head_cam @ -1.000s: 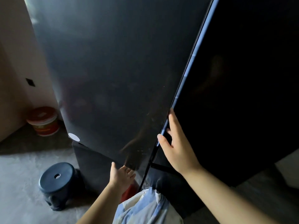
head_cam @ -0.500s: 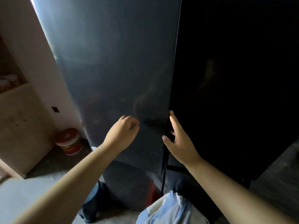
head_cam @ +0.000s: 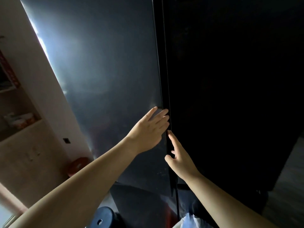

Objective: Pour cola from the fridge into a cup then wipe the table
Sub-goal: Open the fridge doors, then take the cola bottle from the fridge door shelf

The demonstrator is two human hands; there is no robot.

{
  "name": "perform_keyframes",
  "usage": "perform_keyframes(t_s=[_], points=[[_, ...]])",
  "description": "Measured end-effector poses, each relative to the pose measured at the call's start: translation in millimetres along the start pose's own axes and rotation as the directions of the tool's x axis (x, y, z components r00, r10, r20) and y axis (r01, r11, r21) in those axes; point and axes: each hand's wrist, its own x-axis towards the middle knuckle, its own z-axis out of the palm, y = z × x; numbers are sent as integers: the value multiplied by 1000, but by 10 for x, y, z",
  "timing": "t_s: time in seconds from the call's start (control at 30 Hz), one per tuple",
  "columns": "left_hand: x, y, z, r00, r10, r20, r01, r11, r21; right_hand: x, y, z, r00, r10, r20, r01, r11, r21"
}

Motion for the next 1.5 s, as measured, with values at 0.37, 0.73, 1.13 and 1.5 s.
perform_keyframes(t_s=[0.37, 0.73, 1.13, 1.5], points=[[-672, 38, -66, 901, -71, -427, -1, 986, -166, -238, -50, 28, 902, -431, -27, 399, 855, -330], [-1925, -77, -365, 915, -141, -378, 109, 988, -105, -356, -285, 565, 617, -787, -9, 736, 582, -347], [-2728, -214, -562, 892, -406, -198, 371, 909, -191, -543, -716, 1202, 265, -937, 229, 959, 230, -166], [-3358, 253, -476, 774, -632, 49, 610, 721, -329, -686, -279, 1828, 609, -417, 674, 723, 641, -257]])
